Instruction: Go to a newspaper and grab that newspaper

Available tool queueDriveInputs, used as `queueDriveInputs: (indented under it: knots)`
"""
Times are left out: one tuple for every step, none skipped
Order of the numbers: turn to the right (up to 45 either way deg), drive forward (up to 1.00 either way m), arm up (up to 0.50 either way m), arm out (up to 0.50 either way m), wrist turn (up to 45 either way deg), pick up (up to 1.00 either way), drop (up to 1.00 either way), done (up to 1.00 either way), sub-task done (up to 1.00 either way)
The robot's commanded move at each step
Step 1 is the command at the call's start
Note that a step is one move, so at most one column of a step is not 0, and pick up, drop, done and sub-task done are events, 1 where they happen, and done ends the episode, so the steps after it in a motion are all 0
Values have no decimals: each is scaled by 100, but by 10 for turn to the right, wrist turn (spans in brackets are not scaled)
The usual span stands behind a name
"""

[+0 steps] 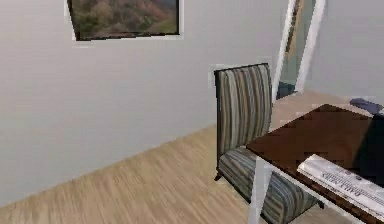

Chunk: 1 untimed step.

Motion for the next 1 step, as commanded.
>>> queueDriveInputs:
  knots:
    - [0,60,0,0,0,0,0,0,0]
